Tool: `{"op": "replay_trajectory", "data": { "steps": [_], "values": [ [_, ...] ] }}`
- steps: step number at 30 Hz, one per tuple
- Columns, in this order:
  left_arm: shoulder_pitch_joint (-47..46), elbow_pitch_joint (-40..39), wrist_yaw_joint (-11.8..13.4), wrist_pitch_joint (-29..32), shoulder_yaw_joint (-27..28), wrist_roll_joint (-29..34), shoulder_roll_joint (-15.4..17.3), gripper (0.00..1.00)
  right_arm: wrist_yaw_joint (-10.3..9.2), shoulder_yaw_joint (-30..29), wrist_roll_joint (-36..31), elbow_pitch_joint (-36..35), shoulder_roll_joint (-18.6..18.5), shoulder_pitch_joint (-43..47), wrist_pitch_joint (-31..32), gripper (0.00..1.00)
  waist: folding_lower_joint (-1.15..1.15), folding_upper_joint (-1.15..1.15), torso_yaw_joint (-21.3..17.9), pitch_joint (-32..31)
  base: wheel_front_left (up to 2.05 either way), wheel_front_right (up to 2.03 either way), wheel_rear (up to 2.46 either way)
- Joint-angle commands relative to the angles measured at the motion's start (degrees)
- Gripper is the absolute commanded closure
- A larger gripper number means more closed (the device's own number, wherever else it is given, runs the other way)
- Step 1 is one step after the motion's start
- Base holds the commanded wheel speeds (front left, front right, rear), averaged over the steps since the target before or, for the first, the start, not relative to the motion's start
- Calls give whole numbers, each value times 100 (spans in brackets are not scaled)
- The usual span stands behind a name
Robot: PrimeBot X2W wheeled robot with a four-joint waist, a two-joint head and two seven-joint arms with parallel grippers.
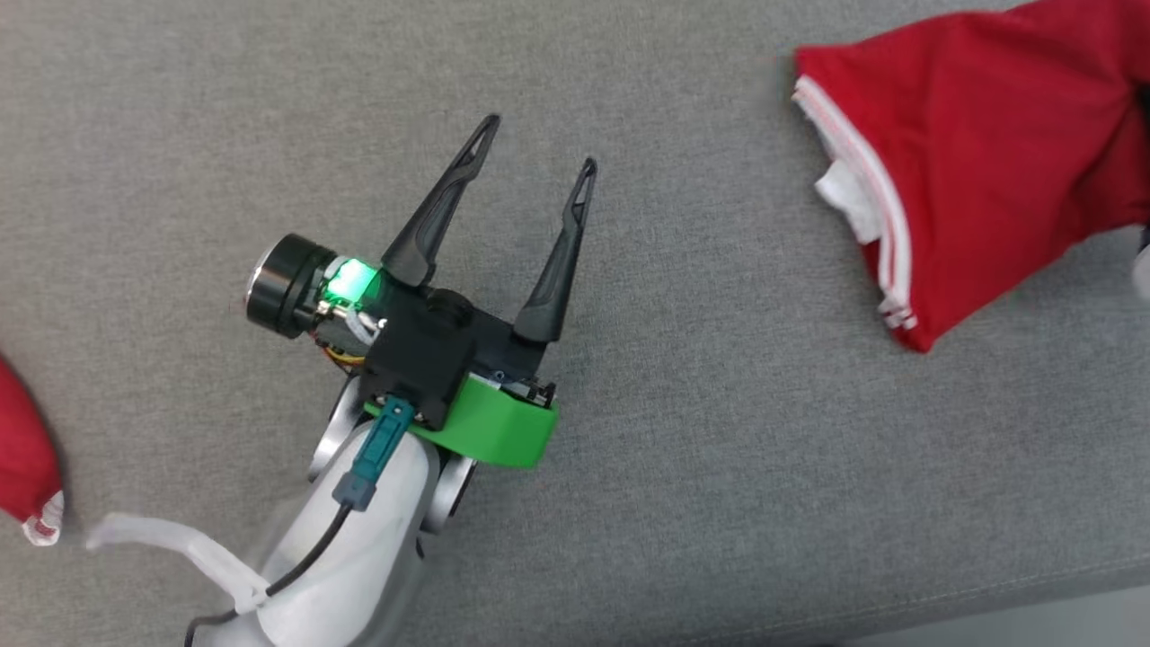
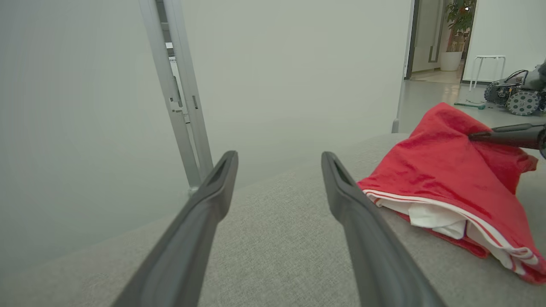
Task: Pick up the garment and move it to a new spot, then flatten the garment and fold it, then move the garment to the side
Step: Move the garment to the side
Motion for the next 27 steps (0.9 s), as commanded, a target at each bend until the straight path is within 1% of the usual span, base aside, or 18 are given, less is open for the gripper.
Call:
{"op": "replay_trajectory", "data": {
  "steps": [1, 4, 8, 10, 11, 14, 16, 18, 22, 23, 24, 27],
  "values": [
    [-181, -21, -46, 15, -40, 74, -7, 0, -10, -54, 44, 170, -117, -244, -40, 100, 0, 0, -63, 875, 0, 0, 0],
    [-379, -59, -94, 3, -173, 142, -78, 0, -10, -296, 200, 661, -391, -648, -164, 100, 0, 0, 13, 1088, 0, 0, 0],
    [-561, -37, -108, -20, -320, 126, -156, 0, -10, -601, 396, 1188, -623, -1000, -330, 100, 0, 0, 141, 1276, 0, 0, 0],
    [-596, 1, -97, -25, -357, 114, -182, 0, -10, -656, 393, 1347, -615, -1067, -371, 22, 0, 0, 157, 1297, 0, 0, 0],
    [-613, 15, -86, -34, -370, 109, -193, 0, -10, -739, 341, 1469, -637, -1120, -391, 0, 0, 0, 164, 1304, 0, 0, 0],
    [-636, 70, -42, -53, -373, 83, -202, 0, -10, -974, 85, 1610, -573, -1199, -418, 0, 0, 0, 148, 1272, 0, 0, 0],
    [-612, 119, -34, -68, -342, 52, -183, 0, -10, -1345, -132, 1518, -472, -1143, -412, 0, 0, 0, 106, 1201, 0, 0, 0],
    [-520, 191, 2, -89, -310, 26, -158, 0, -10, -1821, -369, 1271, -288, -869, -413, 0, 0, 0, 65, 1051, 0, 0, 0],
    [-353, 280, 59, -109, -232, -48, -100, 0, -9, -2683, -881, 489, 170, -85, -412, 0, 0, 0, 9, 707, 0, 0, 0],
    [-298, 303, 67, -111, -205, -78, -67, 0, -10, -2913, -967, 244, 342, 148, -412, 0, 0, 0, -15, 598, 0, 0, 0],
    [-261, 315, 78, -116, -182, -86, -40, 0, -9, -3053, -1063, 62, 456, 340, -412, 0, 0, 0, -36, 514, 0, 0, 0],
    [-90, 349, 126, -124, -113, -167, 47, 0, -9, -3388, -1305, -644, 969, 1002, -412, 0, 0, 0, -108, 237, 0, 0, 0]
  ]
}}
